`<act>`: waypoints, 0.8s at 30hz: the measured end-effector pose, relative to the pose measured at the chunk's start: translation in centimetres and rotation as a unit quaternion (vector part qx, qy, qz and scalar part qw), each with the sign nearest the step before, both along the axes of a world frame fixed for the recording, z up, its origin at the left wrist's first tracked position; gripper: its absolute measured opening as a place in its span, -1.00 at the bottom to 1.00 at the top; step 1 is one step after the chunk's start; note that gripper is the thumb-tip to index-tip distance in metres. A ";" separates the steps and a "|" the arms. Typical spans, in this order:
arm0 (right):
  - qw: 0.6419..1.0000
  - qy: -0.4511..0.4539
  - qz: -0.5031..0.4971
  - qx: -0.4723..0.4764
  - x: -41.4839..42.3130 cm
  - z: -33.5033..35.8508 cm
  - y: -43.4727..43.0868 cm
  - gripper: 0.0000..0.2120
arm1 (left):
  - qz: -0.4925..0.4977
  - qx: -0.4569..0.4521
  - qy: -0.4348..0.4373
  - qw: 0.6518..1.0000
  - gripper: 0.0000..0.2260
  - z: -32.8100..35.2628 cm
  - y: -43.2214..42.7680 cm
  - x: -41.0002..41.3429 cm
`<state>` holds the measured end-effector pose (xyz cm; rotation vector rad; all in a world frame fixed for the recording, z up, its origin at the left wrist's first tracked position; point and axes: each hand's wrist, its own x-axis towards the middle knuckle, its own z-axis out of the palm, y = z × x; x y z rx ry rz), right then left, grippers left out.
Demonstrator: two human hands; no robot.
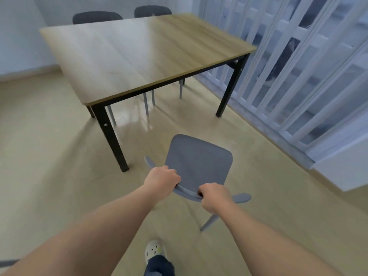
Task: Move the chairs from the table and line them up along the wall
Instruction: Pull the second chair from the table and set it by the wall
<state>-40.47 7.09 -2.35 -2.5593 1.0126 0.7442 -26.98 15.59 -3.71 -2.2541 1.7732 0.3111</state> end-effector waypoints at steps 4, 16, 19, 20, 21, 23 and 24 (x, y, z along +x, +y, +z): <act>0.999 -0.032 -0.010 0.008 -3.9 -0.3 4.2 -0.64 | 0.008 0.000 -0.002 1.000 -0.78 0.3 4.8 -3.6; 0.991 -0.093 0.088 0.040 -8.1 -1.2 17.4 -0.74 | 0.041 0.054 -0.031 0.997 -0.71 1.0 19.9 -8.0; 0.988 -0.097 0.103 0.062 -5.8 -0.9 20.3 -0.81 | 0.061 0.051 -0.025 0.997 -0.73 1.0 22.8 -5.7; 0.987 -0.100 0.105 0.067 -4.8 -0.7 21.3 -0.85 | 0.073 0.047 -0.024 0.996 -0.73 1.1 23.6 -4.7; 0.986 -0.102 0.107 0.072 -3.4 -0.6 22.6 -0.88 | 0.088 0.042 -0.021 0.995 -0.75 1.1 24.8 -3.4; 0.986 -0.107 0.106 0.073 -0.3 -0.5 25.3 -0.86 | 0.126 0.034 -0.017 0.991 -0.77 1.5 26.8 -0.7; 0.985 -0.110 0.110 0.070 1.0 -0.4 26.3 -0.83 | 0.148 0.026 -0.020 0.988 -0.78 2.0 27.5 0.2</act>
